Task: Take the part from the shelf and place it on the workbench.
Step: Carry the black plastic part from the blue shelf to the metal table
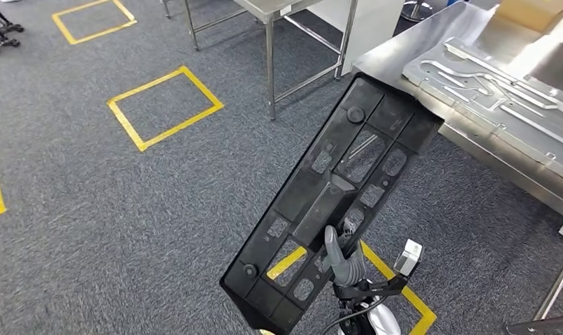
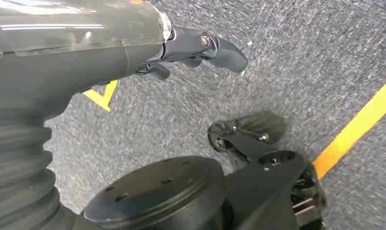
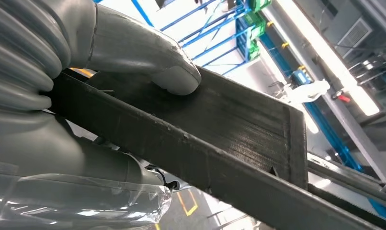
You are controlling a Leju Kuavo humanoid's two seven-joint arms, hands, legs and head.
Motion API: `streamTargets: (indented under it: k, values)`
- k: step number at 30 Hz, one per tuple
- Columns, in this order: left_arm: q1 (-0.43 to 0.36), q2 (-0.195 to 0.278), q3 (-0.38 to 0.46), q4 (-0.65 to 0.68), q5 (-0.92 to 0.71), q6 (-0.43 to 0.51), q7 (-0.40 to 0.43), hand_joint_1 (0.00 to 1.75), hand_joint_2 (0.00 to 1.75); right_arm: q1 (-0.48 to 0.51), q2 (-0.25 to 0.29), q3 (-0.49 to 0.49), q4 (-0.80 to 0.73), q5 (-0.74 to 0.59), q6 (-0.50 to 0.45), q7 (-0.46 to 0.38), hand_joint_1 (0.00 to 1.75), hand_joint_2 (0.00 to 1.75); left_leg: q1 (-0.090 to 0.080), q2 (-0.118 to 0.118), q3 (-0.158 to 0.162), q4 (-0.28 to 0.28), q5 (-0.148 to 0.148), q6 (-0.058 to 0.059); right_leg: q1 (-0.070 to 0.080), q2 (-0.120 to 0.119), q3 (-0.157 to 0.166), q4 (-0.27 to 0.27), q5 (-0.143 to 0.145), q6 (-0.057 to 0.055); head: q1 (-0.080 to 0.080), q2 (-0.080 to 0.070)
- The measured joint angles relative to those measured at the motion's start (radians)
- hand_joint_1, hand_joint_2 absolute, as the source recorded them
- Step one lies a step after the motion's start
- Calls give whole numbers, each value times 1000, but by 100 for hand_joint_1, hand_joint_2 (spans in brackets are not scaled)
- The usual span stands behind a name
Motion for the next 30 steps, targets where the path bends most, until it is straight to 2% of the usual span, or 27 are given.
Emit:
streamTargets:
  k: [1, 3, 5, 6, 7, 8, 9, 10, 11, 13, 14, 16, 17, 18, 19, 20, 21, 22, 23, 24, 25, 27, 29, 30]
  values:
    - [-1, 0, 0, 0, 0, 0, 0, 0, 175, 1, 0, -1, 0, 2, 0, 0, 175, 175, 0, 11, 0, -3, 4, 7, -1, -3, -3, 1, -1, 6, 0, 0]
    - [-2, -1, 0, 0, -1, 0, -1, 0, 175, 1, 0, -2, 0, 4, 2, 0, 175, 175, 3, 34, 0, -12, 11, 22, 2, -43, -23, 41, -31, 14, 4, 0]
    - [1, 0, 0, 0, -1, 0, -2, 0, 175, -1, 1, -2, 0, 4, 3, 0, 175, 175, 0, 59, -2, -14, 14, 29, 2, -93, -74, 154, -94, 19, 9, 0]
    - [3, 0, 0, 0, -1, 0, -2, 0, 175, -1, 1, -3, 0, 4, 4, 0, 175, 175, -2, 72, -3, -14, 14, 31, 1, -102, -102, 218, -121, 22, 8, 0]
    - [4, 0, 0, 0, -2, 0, -1, 0, 175, 0, 0, -3, 1, 4, 4, 0, 175, 175, -3, 85, -3, -14, 13, 32, -1, -106, -121, 262, -133, 23, 8, 0]
    - [4, 0, 0, 0, -2, 0, -1, 0, 175, 1, 0, -3, 3, 4, 4, 0, 175, 175, -4, 98, -3, -14, 12, 32, -2, -109, -122, 270, -125, 25, 8, 0]
    - [4, 0, 0, 0, -2, 0, -1, 0, 175, 1, 0, -4, 4, 4, 4, 0, 175, 175, -4, 110, -3, -13, 11, 32, -3, -113, -107, 244, -102, 25, 8, 0]
    - [2, 0, 0, 0, -2, 0, -1, 0, 175, 0, 0, -4, 5, 4, 4, 0, 175, 175, -4, 120, -1, -13, 10, 31, -3, -122, -76, 189, -70, 23, 9, 0]
    - [1, 0, 0, 0, -2, 0, -1, 0, 175, -1, 0, -4, 6, 4, 4, 0, 175, 175, -6, 129, 0, -13, 8, 29, 0, -144, -38, 119, -41, 19, 9, 0]
    - [0, 0, 0, 0, -2, 0, -1, 0, 175, -5, 1, -4, 6, 5, 5, 1, 175, 175, -11, 145, 2, -10, 4, 21, 10, -181, 15, 18, -16, 8, 8, 0]
    - [0, 0, 0, 0, -2, 0, -1, 0, 175, -6, 1, -5, 6, 6, 5, 1, 175, 175, -14, 155, 3, -9, 2, 16, 15, -189, 24, -5, -15, 4, 8, 0]
    - [-2, 0, 0, 0, -2, 0, 0, 0, 175, -4, 2, -7, 6, 6, 6, 0, 175, 175, -17, 174, 7, -11, 0, 7, 15, -170, 22, -11, -14, -4, 8, 0]
    - [-3, 1, 0, 0, -2, 0, 1, 0, 175, -3, 2, -8, 6, 6, 6, 0, 175, 175, -16, 169, 8, -6, -7, 2, 12, -159, 24, -16, -11, -8, 9, 0]
    - [-3, 1, 0, 0, -2, 0, 2, 0, 175, -2, 2, -8, 5, 7, 7, 0, 175, 175, -15, 153, 2, 13, -23, -3, 9, -149, 25, -21, -7, -13, 8, 0]
    - [-3, 1, 0, 0, -3, 0, 2, 0, 175, -3, 4, -9, 5, 7, 8, 0, 175, 175, -12, 128, -15, 54, -50, -8, 5, -139, 27, -24, -4, -17, 8, 0]
    - [-2, 1, 0, 0, -3, 0, 2, 0, 175, -3, 5, -9, 5, 10, 8, 0, 175, 175, -9, 100, -42, 115, -84, -11, 4, -129, 27, -26, -2, -20, 7, 0]
    - [0, 1, 0, 0, -3, 0, 2, 0, 175, -3, 6, -9, 5, 15, 8, 0, 175, 175, -8, 83, -75, 186, -115, -14, 4, -118, 25, -25, -2, -22, 7, 0]
    - [2, 1, 1, 0, -3, 0, 2, 0, 175, -2, 7, -9, 5, 23, 6, -1, 175, 175, -6, 74, -102, 244, -133, -16, 4, -105, 24, -24, -1, -23, 7, 0]
    - [3, 1, 1, 0, -3, 0, 2, 0, 175, -1, 7, -9, 5, 34, 2, -4, 175, 175, -4, 70, -114, 268, -131, -17, 4, -91, 23, -22, -1, -23, 7, 0]
    - [4, 2, 2, 0, -4, 0, 2, 0, 175, 1, 7, -9, 4, 46, -4, -8, 175, 175, -2, 68, -109, 254, -110, -19, 2, -77, 23, -18, -1, -23, 7, 0]
    - [4, 2, 2, 0, -4, 0, 2, 0, 175, 2, 7, -9, 2, 59, -11, -13, 175, 175, 1, 64, -87, 207, -76, -20, 0, -63, 22, -14, -3, -21, 7, 0]
    - [5, 2, 3, 0, -8, 0, 3, 0, 175, 3, 7, -9, -14, 91, -35, -28, 175, 175, 10, 18, -30, 83, -25, -22, -2, -37, 15, 1, -7, -11, 7, 0]
    - [6, 2, 5, 1, -11, -1, 4, 0, 175, 6, 7, -7, -43, 136, -68, -49, 175, 175, 14, -22, -6, 25, -15, -14, -3, -14, 2, 11, -6, 4, 8, 0]
    - [6, 2, 7, 1, -13, -1, 5, 0, 175, 9, 6, -5, -60, 161, -86, -60, 175, 175, 11, -20, -6, 23, -14, -6, -3, -3, -4, 12, -2, 11, 9, 0]
